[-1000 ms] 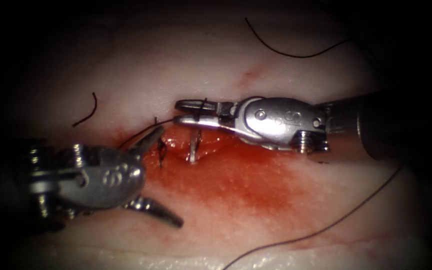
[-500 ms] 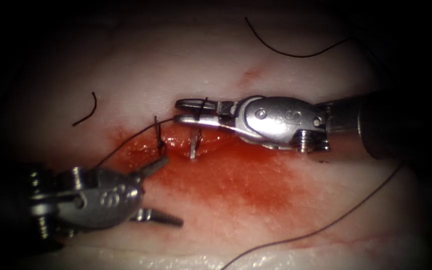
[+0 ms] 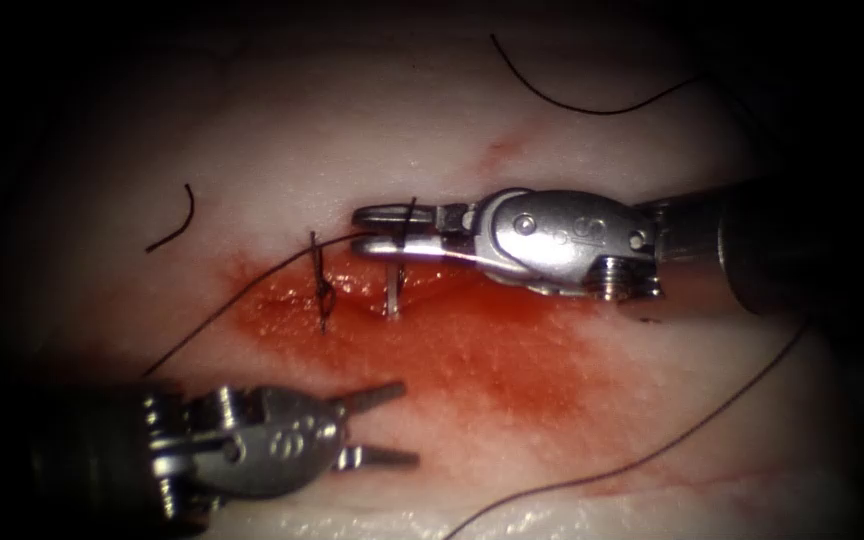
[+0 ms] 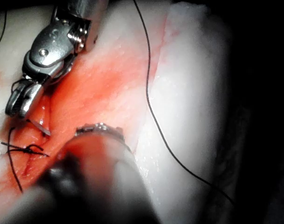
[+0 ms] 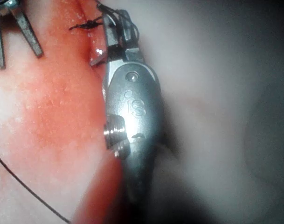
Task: Wound Closure
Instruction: Push needle through skin below wound with right needle driver
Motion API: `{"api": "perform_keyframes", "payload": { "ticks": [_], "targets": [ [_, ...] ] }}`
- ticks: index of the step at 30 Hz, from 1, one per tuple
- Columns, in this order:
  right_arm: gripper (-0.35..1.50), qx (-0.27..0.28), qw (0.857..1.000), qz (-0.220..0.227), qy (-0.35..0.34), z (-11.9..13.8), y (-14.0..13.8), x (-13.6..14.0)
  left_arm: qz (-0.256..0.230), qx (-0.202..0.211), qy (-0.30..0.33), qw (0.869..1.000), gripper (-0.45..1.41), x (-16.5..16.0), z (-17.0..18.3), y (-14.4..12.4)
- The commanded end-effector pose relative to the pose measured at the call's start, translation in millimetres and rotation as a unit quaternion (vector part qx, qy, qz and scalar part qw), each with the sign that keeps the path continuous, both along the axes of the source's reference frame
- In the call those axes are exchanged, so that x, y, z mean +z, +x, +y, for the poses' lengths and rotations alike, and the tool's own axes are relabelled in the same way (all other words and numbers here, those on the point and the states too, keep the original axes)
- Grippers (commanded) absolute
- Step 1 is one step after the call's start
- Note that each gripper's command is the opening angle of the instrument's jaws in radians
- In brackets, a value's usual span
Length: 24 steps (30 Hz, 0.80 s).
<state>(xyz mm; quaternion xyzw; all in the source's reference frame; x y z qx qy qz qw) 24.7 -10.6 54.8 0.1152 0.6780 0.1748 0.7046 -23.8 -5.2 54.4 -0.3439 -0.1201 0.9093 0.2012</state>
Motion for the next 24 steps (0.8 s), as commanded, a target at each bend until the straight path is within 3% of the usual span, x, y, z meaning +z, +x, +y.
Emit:
{"api": "perform_keyframes", "payload": {
  "ticks": [1,16,24],
  "targets": [
    [-0.35,-0.001,1.0,-0.001,0.0,-0.3,0.7,0.6,0.0,-0.004,0.003,1.0,0.17,0.7,-0.1,-0.4],
    [-0.35,0.029,0.998,-0.001,0.047,1.0,0.7,0.3,0.016,-0.005,0.035,0.999,0.15,4.7,-1.6,0.9],
    [-0.35,0.025,0.997,-0.007,0.066,1.3,0.5,0.5,0.014,-0.002,0.039,0.999,0.15,4.8,-2.0,1.4]
  ]
}}
